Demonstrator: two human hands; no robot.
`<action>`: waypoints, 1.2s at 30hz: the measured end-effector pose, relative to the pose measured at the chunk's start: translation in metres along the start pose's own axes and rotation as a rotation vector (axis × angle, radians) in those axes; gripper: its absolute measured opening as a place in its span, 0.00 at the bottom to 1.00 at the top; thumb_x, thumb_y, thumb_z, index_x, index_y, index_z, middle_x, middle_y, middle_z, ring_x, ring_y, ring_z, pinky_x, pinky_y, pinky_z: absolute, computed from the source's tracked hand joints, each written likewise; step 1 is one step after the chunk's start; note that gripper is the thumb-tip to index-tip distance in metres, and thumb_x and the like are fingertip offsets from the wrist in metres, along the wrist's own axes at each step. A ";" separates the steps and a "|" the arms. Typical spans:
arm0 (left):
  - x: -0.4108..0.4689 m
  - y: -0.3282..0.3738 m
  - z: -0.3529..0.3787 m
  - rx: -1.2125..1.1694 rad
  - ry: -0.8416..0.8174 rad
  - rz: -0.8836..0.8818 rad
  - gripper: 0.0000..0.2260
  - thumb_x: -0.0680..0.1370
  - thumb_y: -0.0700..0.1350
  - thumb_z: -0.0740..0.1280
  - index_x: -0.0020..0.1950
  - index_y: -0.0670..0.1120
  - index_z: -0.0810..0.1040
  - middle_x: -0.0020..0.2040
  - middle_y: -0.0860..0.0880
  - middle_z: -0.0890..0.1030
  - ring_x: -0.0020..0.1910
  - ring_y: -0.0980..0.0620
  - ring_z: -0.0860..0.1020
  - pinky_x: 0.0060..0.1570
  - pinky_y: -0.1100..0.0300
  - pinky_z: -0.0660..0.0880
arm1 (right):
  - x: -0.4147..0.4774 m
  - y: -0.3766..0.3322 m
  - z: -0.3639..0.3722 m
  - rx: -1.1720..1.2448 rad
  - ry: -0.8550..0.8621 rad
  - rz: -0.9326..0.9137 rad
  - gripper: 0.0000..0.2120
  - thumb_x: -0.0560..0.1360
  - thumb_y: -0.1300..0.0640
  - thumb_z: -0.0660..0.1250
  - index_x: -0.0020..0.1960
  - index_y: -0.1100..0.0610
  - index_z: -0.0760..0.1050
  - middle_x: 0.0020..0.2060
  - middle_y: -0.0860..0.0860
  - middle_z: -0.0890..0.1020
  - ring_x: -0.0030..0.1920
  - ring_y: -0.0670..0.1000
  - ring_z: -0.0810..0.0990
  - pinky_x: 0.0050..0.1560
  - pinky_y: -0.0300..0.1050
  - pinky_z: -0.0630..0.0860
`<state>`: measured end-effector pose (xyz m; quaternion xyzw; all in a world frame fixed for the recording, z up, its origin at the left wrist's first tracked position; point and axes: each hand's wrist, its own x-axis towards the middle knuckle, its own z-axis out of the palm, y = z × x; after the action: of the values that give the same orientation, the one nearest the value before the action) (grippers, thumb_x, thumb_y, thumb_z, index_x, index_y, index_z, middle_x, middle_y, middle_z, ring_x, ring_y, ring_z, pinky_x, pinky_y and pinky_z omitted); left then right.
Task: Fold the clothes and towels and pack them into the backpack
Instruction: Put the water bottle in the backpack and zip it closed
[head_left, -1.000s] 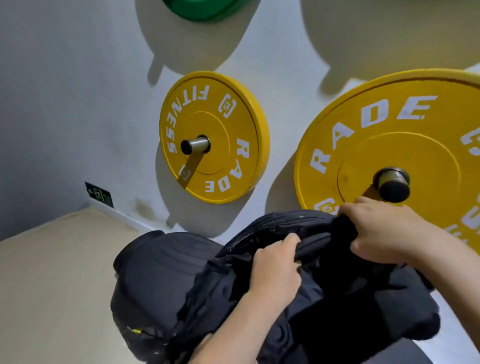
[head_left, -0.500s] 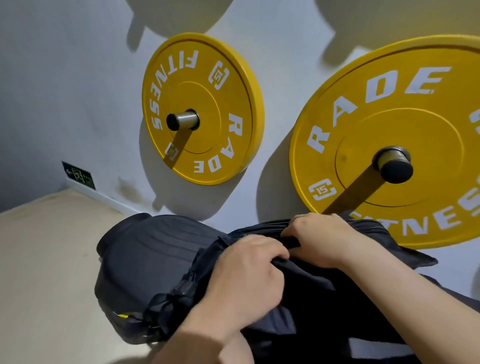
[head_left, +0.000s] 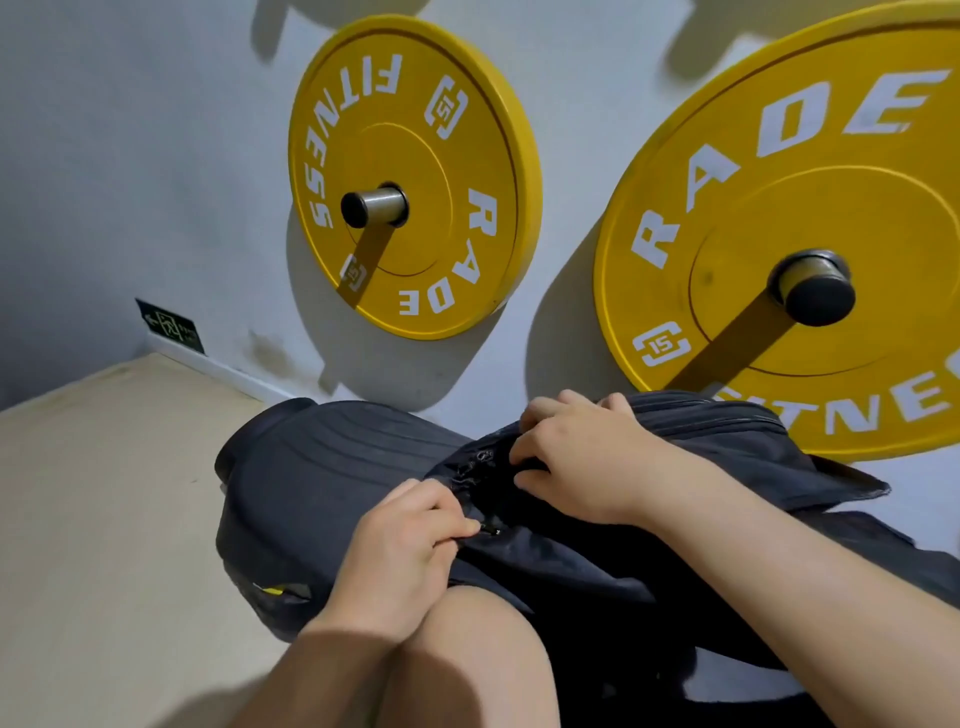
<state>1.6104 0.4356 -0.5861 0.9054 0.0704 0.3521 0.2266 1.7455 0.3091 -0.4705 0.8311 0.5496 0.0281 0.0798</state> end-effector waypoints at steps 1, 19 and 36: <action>-0.003 -0.002 0.001 -0.024 0.033 -0.021 0.11 0.65 0.33 0.67 0.38 0.48 0.83 0.38 0.59 0.74 0.39 0.59 0.72 0.39 0.69 0.69 | 0.004 -0.005 -0.001 -0.008 -0.077 -0.003 0.14 0.78 0.44 0.57 0.57 0.46 0.78 0.55 0.48 0.72 0.60 0.54 0.66 0.51 0.55 0.61; -0.013 -0.003 0.016 -0.050 0.233 -0.301 0.10 0.62 0.36 0.60 0.36 0.51 0.67 0.34 0.58 0.66 0.32 0.55 0.65 0.30 0.61 0.64 | 0.036 -0.064 -0.002 0.069 -0.167 -0.101 0.15 0.67 0.53 0.71 0.32 0.56 0.66 0.28 0.51 0.70 0.28 0.52 0.69 0.29 0.42 0.65; 0.016 -0.010 -0.029 0.493 -0.133 -0.593 0.13 0.72 0.38 0.60 0.45 0.54 0.79 0.44 0.53 0.74 0.45 0.47 0.77 0.40 0.57 0.73 | -0.054 -0.009 -0.070 0.227 0.118 0.283 0.09 0.65 0.62 0.62 0.39 0.54 0.80 0.38 0.51 0.83 0.43 0.55 0.80 0.42 0.46 0.79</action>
<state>1.6029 0.4599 -0.5624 0.8938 0.3968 0.1842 0.0985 1.7072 0.2702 -0.4011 0.9006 0.4307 0.0256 -0.0517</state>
